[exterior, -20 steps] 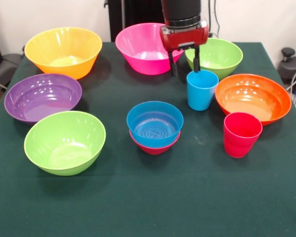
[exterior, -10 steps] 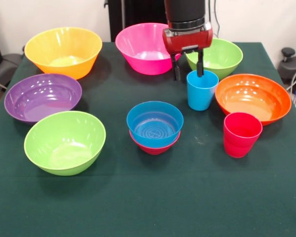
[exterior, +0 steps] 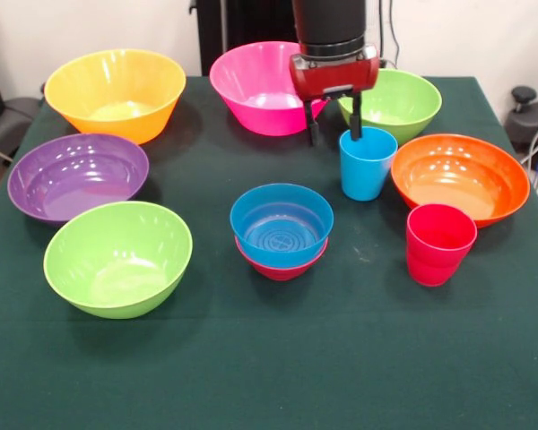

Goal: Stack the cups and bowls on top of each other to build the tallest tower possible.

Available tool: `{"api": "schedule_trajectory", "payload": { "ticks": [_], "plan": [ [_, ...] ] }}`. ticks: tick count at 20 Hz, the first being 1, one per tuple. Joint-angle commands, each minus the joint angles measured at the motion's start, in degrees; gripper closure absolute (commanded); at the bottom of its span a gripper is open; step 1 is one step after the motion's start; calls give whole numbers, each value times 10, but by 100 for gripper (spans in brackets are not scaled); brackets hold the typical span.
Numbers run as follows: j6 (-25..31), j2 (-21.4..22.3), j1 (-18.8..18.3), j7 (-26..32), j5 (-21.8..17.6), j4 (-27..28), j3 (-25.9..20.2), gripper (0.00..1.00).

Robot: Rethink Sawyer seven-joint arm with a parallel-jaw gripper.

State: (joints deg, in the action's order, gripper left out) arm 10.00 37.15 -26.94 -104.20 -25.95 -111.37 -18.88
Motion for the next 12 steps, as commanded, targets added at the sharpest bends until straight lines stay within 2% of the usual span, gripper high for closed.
{"api": "schedule_trajectory", "payload": {
  "ticks": [1,12],
  "plan": [
    [-6,-32,28,-41,-31,38,41,0],
    [-26,-81,53,-49,-18,63,50,0]
  ]
}}
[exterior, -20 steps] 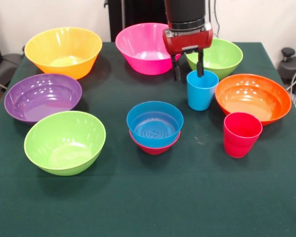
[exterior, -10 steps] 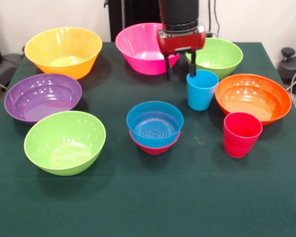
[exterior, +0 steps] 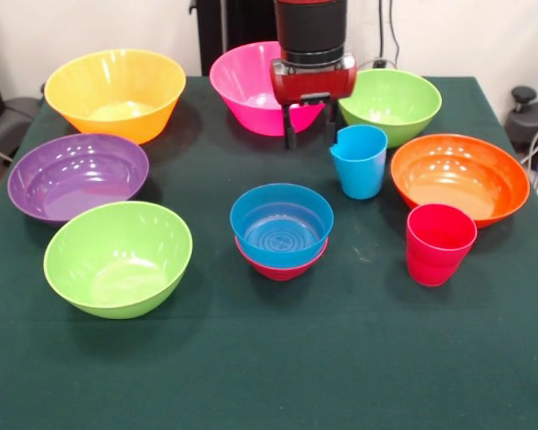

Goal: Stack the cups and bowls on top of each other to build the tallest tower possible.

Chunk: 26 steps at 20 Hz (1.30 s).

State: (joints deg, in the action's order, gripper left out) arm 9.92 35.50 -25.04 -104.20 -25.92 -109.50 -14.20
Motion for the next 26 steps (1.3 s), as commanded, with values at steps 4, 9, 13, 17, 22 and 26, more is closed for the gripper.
{"api": "schedule_trajectory", "payload": {
  "ticks": [4,9,13,17,22,26],
  "plan": [
    [-39,-69,51,-63,-10,40,9,0],
    [-33,-41,69,-78,8,17,15,0],
    [-26,-28,75,-82,19,8,13,0],
    [-19,-21,83,-91,35,-7,5,0],
    [-23,0,111,-114,61,-33,15,0],
    [-40,3,137,-124,72,-32,36,0]
  ]
}}
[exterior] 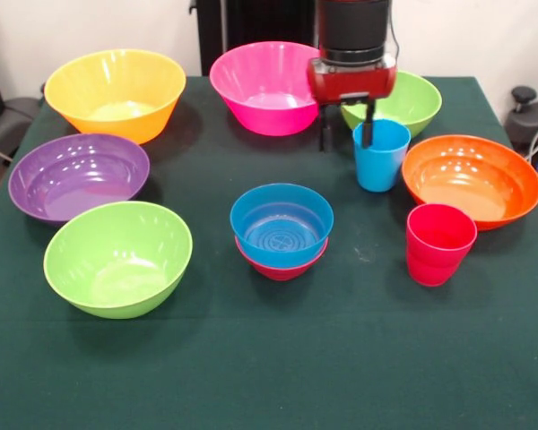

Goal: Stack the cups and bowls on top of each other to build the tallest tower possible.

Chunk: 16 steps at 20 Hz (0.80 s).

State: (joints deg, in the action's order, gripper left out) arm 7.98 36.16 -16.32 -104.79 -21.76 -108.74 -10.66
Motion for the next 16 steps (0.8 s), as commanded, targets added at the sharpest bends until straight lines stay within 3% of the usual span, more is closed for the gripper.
{"api": "schedule_trajectory", "payload": {
  "ticks": [1,4,16],
  "plan": [
    [-25,-2,55,-120,33,-43,5,0],
    [-45,-2,73,-127,31,-51,25,0],
    [-68,-49,57,-101,1,-14,37,0]
  ]
}}
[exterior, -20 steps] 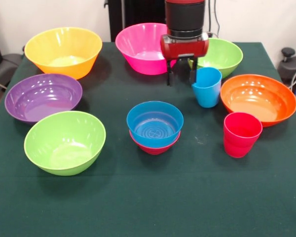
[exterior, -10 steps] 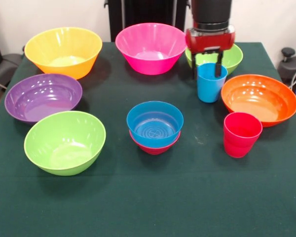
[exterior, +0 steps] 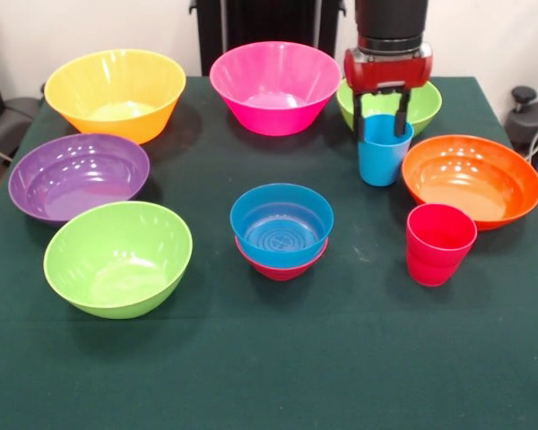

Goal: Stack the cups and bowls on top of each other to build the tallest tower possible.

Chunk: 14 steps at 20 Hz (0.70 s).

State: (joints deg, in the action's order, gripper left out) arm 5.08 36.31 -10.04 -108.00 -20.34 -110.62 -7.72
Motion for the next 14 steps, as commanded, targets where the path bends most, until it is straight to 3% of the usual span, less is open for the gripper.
{"api": "schedule_trajectory", "payload": {
  "ticks": [1,6,14],
  "plan": [
    [-39,-53,-9,-66,-14,9,8,0],
    [-24,-54,-31,-40,-23,25,-2,0],
    [-77,-72,-23,-54,-44,-13,17,0]
  ]
}}
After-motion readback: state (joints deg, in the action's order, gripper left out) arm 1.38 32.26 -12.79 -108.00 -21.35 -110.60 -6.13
